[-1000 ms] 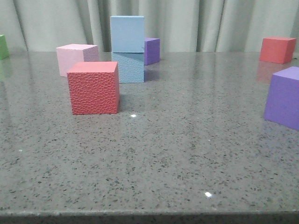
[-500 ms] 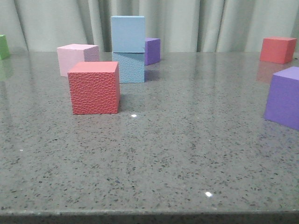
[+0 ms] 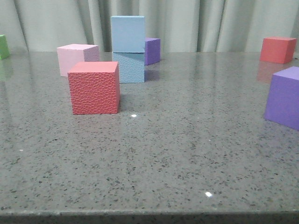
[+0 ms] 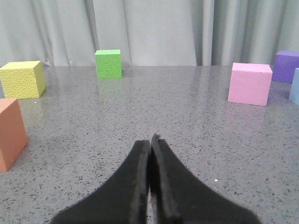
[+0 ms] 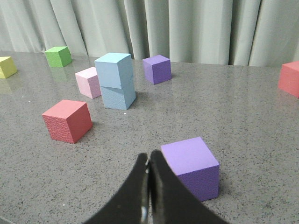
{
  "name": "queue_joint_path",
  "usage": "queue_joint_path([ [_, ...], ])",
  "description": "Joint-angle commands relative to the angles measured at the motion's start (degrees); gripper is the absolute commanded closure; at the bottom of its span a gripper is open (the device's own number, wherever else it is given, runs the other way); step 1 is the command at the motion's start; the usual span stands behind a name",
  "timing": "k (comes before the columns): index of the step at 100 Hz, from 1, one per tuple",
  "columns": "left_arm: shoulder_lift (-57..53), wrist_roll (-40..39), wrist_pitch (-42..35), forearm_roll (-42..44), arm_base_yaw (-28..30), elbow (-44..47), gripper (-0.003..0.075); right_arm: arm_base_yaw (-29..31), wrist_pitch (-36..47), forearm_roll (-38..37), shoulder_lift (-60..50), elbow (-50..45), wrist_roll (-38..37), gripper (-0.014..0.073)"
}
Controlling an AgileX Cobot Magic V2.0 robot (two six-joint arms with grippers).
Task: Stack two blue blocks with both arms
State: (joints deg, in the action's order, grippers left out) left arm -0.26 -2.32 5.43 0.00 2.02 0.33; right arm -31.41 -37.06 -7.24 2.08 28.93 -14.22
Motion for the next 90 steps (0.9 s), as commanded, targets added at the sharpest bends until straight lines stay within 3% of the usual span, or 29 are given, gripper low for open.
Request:
queue_joint_path([
  [1, -1.9, 0.0, -4.4, -0.3, 0.1, 0.1, 0.0738, 0.2, 5.5, -1.1, 0.9, 1.3, 0.5, 0.0707],
  [18, -1.9, 0.0, -4.4, -0.3, 0.1, 0.1, 0.0738, 3.0, 15.6, -1.2, 0.9, -2.5, 0.5, 0.0707],
  [38, -1.9, 0.0, -4.4, -0.3, 0.1, 0.1, 0.0738, 14.1, 31.3, -0.8, 0.9, -12.5, 0.5, 0.0707],
  [63, -1.9, 0.0, -4.4, -0.3, 0.1, 0.1, 0.0738, 25.9, 36.4, -0.6, 0.9, -18.5, 0.5, 0.0707],
  [90, -1.9, 0.0, -4.4, -0.3, 0.1, 0.1, 0.0738, 30.7, 42.1, -0.5, -2.6, -25.3, 0.5, 0.0707],
])
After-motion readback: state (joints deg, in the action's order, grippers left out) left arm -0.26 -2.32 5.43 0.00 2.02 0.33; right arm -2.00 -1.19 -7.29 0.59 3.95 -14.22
